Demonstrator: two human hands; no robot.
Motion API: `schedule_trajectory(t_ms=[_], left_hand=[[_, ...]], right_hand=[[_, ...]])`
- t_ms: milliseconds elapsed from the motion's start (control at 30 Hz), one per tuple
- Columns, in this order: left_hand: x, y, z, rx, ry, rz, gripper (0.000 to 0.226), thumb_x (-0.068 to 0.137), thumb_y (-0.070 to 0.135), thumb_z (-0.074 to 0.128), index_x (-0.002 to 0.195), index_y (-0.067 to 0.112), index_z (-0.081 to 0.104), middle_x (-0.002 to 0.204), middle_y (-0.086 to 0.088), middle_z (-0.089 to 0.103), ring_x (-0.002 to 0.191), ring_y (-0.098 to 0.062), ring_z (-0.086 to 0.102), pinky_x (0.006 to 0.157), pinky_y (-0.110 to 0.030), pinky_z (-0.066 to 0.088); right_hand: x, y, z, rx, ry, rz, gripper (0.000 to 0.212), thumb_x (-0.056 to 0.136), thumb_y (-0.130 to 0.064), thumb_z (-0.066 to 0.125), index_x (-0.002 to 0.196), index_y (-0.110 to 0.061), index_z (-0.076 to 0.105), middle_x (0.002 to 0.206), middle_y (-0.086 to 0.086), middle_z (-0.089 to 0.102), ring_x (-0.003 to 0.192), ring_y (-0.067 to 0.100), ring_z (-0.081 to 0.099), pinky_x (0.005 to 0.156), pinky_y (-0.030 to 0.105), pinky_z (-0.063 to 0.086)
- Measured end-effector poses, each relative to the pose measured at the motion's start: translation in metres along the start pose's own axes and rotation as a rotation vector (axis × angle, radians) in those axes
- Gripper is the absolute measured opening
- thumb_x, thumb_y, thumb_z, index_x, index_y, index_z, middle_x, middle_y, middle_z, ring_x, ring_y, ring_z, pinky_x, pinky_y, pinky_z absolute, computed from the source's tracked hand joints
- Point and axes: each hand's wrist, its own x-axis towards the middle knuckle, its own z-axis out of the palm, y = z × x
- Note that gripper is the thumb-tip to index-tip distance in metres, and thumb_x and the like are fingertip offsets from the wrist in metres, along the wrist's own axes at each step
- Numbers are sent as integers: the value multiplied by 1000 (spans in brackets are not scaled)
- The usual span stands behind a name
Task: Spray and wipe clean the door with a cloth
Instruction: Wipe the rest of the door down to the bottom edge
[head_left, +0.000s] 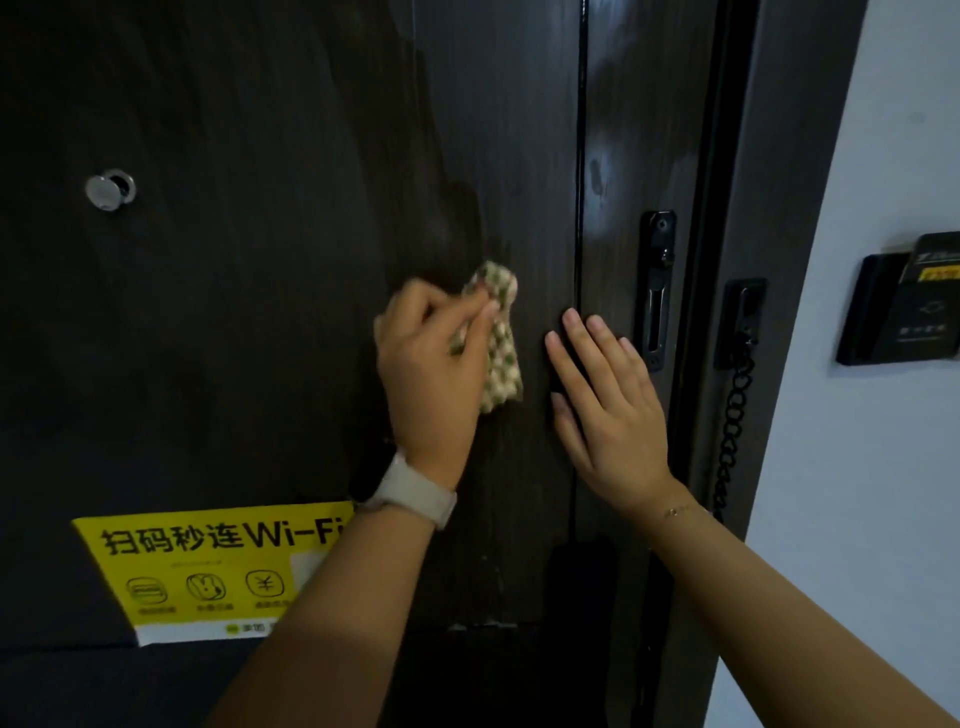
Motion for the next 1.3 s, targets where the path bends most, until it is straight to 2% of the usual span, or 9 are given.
schedule_trajectory(t_ms=[133, 300, 500, 600, 767, 900, 1000, 1167, 1300], left_hand=[[-83, -19, -3, 63, -127, 42, 12, 85, 19, 68, 93, 13, 75, 78, -2, 56, 74, -18, 51, 71, -37, 40], [-111, -20, -7, 93, -231, 52, 12, 84, 22, 67, 91, 16, 75, 76, 0, 54, 73, -13, 47, 69, -37, 40], [6, -5, 1, 23, 24, 48, 14, 85, 20, 68, 94, 12, 74, 81, -5, 57, 79, -2, 39, 74, -33, 40], [20, 0, 2, 11, 31, 55, 13, 85, 19, 70, 95, 13, 74, 82, -4, 57, 80, -1, 40, 77, -33, 41], [-74, -19, 4, 107, -197, 217, 10, 87, 18, 65, 85, 12, 72, 76, -5, 54, 73, -18, 45, 68, -40, 39], [-118, -32, 3, 152, -395, 460, 13, 89, 18, 60, 100, 17, 66, 76, -1, 56, 70, -18, 47, 66, -40, 38], [-76, -24, 0, 132, -366, 458, 8, 88, 17, 60, 94, 15, 66, 74, -5, 56, 72, -18, 45, 69, -38, 36], [73, 7, -5, -1, -66, 162, 13, 86, 20, 68, 90, 8, 73, 87, -10, 56, 80, -19, 52, 72, -31, 45], [113, 22, -5, 40, -52, 285, 15, 87, 17, 66, 99, 9, 71, 99, -8, 61, 93, -15, 53, 81, -13, 41]], right_hand=[[1, 1, 0, -16, 11, -9, 50, 100, -21, 44, 148, -10, 32, 155, 11, 28, 147, 21, 17, 122, 38, 15], [0, -1, -3, 27, 3, -7, 50, 100, -20, 41, 148, -9, 31, 155, 12, 27, 147, 22, 18, 121, 40, 16], [-8, 6, -5, 50, -56, -58, 53, 98, -16, 44, 148, -7, 30, 157, 10, 25, 148, 23, 18, 122, 38, 14], [-14, 11, -12, 105, -96, -83, 55, 97, -13, 47, 148, -7, 30, 156, 11, 26, 147, 25, 20, 122, 38, 17], [10, 15, -44, 119, 40, -126, 43, 100, -15, 45, 142, -5, 43, 151, 16, 33, 145, 27, 25, 121, 42, 18], [38, 37, -52, 69, 66, -25, 44, 98, -13, 54, 140, -3, 47, 151, 20, 35, 144, 33, 26, 119, 47, 22], [41, 44, -47, 9, 44, -7, 44, 100, -19, 53, 141, -4, 47, 152, 19, 34, 145, 34, 25, 118, 45, 27], [38, 45, -41, -126, 37, -64, 44, 102, -23, 49, 142, -3, 46, 151, 17, 37, 144, 36, 25, 115, 35, 26], [37, 46, -40, -149, 41, -72, 44, 102, -23, 50, 141, -4, 47, 149, 17, 42, 143, 40, 27, 113, 37, 29]])
